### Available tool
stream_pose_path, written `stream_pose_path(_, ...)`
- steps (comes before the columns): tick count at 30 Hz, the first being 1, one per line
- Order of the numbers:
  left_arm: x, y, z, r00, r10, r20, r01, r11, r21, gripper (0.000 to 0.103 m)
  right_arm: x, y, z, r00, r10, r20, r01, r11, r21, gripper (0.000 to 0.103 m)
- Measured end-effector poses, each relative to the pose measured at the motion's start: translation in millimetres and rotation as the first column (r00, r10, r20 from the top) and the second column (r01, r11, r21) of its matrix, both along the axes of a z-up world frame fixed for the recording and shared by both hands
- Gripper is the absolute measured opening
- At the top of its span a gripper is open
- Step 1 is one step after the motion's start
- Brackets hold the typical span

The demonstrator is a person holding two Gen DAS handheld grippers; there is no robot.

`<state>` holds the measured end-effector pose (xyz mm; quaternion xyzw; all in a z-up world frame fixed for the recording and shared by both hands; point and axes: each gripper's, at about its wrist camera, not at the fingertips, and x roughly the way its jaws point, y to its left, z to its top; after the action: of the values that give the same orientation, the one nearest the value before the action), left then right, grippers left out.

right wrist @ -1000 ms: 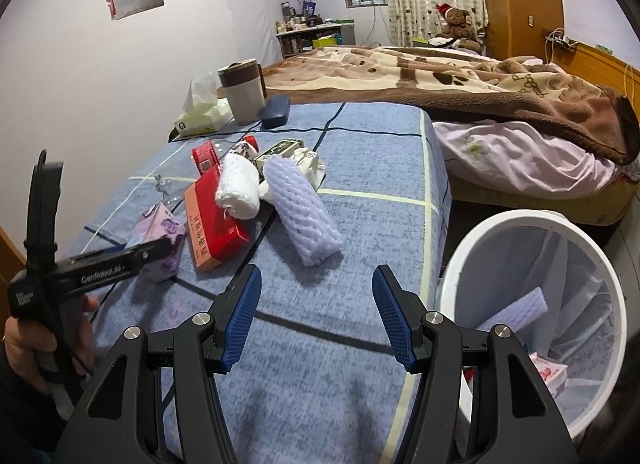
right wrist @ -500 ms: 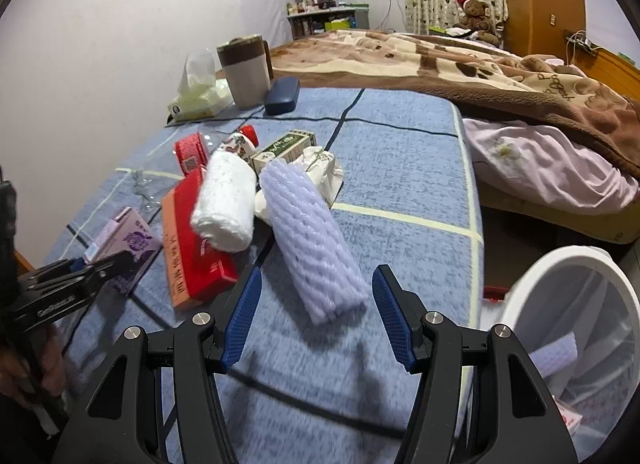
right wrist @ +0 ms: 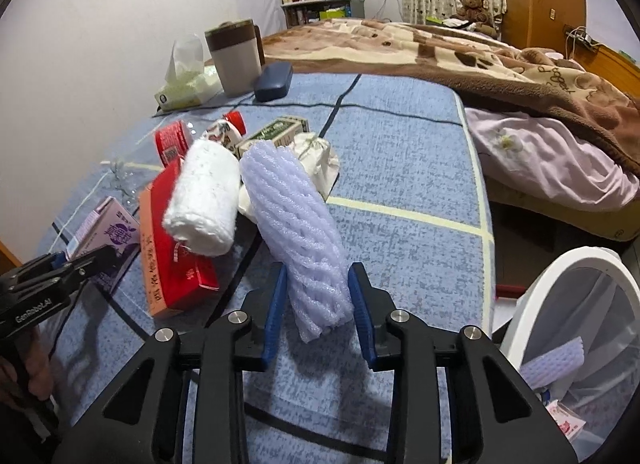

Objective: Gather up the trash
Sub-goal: 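Grasp the purple carton with the left tool while the right tool grasps another foam sleeve, then carry the purple carton and foam sleeve over the white bin with both tools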

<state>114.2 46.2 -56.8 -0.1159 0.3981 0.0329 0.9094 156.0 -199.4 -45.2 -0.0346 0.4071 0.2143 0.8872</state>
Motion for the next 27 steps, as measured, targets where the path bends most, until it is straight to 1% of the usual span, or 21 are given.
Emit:
stream_pose_path(6,-9,-4,8,1.000,-0.003,0.019,0.003,1.000,0.006,0.039,-16,-6,9,1.000,-0.003,0.017,0.003,1.000,0.023,0.030)
stream_pose_path(16,-29,-19,32,0.997,-0.028,0.067,0.027,1.000,0.016,0.039,-36,-15,20,0.999,-0.019,0.037,0.017,0.999,0.052,0.030)
stream_pose_path(22,-38,-33,44,0.994,-0.060,0.086,0.059,0.998,0.021,0.039,-42,-25,25,0.998,-0.044,0.049,0.041,0.997,0.063,0.030)
stream_pose_path(27,-38,-50,50,0.990,-0.107,0.094,0.105,0.994,0.027,0.039,-46,-37,28,0.995,-0.075,0.060,0.071,0.995,0.072,0.030)
